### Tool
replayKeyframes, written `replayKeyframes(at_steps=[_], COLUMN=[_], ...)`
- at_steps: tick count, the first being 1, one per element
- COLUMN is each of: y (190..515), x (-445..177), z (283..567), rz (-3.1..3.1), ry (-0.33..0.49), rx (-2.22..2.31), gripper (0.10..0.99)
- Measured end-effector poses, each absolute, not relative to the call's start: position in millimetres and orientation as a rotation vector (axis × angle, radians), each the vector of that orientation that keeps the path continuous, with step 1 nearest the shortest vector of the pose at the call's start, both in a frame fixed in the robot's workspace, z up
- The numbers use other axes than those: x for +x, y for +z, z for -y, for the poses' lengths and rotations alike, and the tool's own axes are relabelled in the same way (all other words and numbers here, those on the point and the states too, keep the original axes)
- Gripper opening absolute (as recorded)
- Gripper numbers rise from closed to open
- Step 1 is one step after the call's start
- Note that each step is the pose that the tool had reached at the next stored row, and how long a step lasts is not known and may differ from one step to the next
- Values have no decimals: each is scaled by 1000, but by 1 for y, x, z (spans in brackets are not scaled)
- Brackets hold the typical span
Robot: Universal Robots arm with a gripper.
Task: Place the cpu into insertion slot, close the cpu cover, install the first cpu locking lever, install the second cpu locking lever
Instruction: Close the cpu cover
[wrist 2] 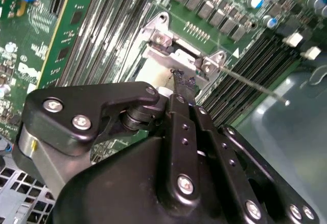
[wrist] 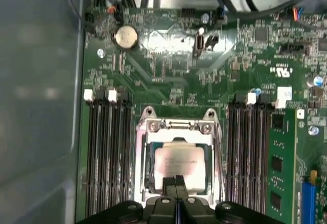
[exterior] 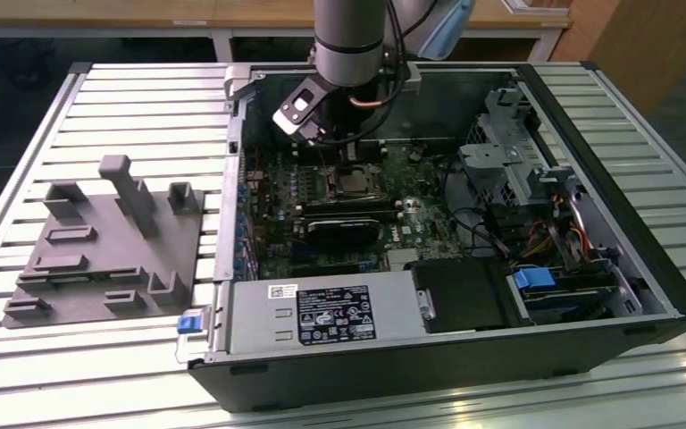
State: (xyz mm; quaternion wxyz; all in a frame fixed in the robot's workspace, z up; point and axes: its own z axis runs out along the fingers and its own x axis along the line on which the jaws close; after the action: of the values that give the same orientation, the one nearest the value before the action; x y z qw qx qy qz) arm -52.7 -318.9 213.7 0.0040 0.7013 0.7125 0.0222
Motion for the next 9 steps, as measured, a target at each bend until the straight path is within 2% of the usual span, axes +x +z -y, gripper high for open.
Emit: replayKeyframes(at_steps=[9], y=[204], x=[-56], z=[319], rz=[-2232], ry=[68], rx=[2197], gripper=[106])
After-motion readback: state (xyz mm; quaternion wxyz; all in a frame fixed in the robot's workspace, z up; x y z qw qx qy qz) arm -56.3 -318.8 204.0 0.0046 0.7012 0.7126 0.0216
